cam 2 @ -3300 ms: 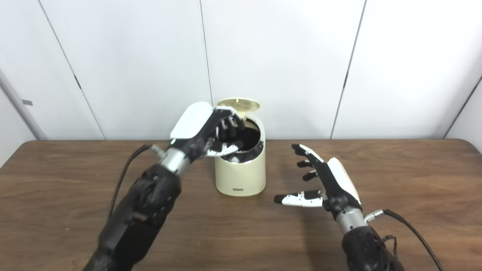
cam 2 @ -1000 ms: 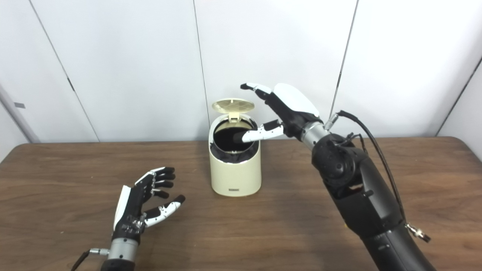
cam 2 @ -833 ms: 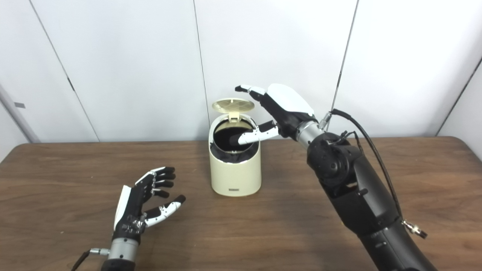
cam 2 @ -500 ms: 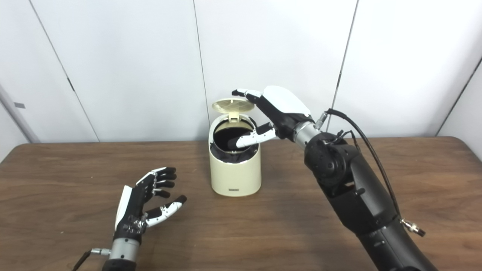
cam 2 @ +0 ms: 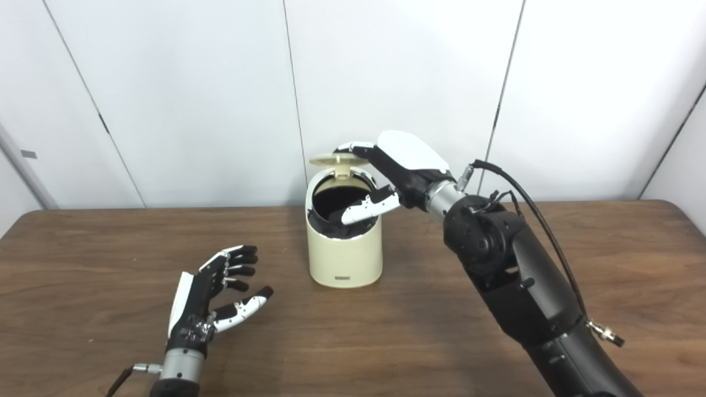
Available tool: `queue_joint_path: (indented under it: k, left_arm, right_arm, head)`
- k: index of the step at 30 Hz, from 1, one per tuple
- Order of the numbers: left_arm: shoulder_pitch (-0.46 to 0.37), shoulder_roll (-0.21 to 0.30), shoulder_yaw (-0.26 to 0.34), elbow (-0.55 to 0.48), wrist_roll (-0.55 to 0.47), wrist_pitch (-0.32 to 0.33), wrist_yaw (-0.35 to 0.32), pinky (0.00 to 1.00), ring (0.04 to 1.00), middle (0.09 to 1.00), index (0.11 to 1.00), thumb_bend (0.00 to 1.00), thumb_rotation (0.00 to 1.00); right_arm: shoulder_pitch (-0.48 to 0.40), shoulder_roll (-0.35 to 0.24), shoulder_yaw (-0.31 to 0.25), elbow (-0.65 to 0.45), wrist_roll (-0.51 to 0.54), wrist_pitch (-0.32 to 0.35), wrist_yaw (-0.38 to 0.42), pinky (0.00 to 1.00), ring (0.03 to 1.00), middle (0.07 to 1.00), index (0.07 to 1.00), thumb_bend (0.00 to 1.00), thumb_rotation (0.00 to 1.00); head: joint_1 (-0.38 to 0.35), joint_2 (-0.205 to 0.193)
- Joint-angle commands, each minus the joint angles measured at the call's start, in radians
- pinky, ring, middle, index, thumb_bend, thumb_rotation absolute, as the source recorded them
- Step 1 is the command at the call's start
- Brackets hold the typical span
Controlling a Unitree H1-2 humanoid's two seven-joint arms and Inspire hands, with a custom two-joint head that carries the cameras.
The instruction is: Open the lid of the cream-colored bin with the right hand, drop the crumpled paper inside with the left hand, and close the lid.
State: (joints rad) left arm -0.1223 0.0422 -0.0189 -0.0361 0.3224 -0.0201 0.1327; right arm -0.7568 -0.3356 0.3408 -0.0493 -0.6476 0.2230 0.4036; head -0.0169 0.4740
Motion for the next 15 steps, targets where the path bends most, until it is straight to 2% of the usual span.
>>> queue_joint_path:
  k: [1, 7, 15]
  left_arm:
    - [-0.035, 0.003, 0.001, -0.028, 0.013, -0.020, 0.017, 0.57, 0.675, 0.720, 0.736, 0.63, 0.00]
    - [-0.039, 0.003, 0.002, -0.030, 0.006, -0.020, 0.013, 0.56, 0.678, 0.721, 0.739, 0.63, 0.00]
    - [-0.042, 0.003, 0.004, -0.034, 0.001, -0.020, 0.013, 0.56, 0.661, 0.710, 0.731, 0.63, 0.00]
  right_arm:
    - [-0.040, -0.021, -0.011, -0.051, 0.004, -0.029, 0.007, 0.81, 0.885, 0.771, 0.737, 0.78, 0.59]
    - [-0.021, -0.028, -0.009, -0.087, -0.013, -0.016, 0.030, 0.83, 0.894, 0.756, 0.729, 0.78, 0.60]
    - [0.007, -0.037, -0.006, -0.114, -0.024, -0.034, 0.027, 0.84, 0.866, 0.692, 0.669, 0.76, 0.53]
  head:
    - [-0.001, 0.000]
    - [0.001, 0.004]
    - [0.004, 0.020]
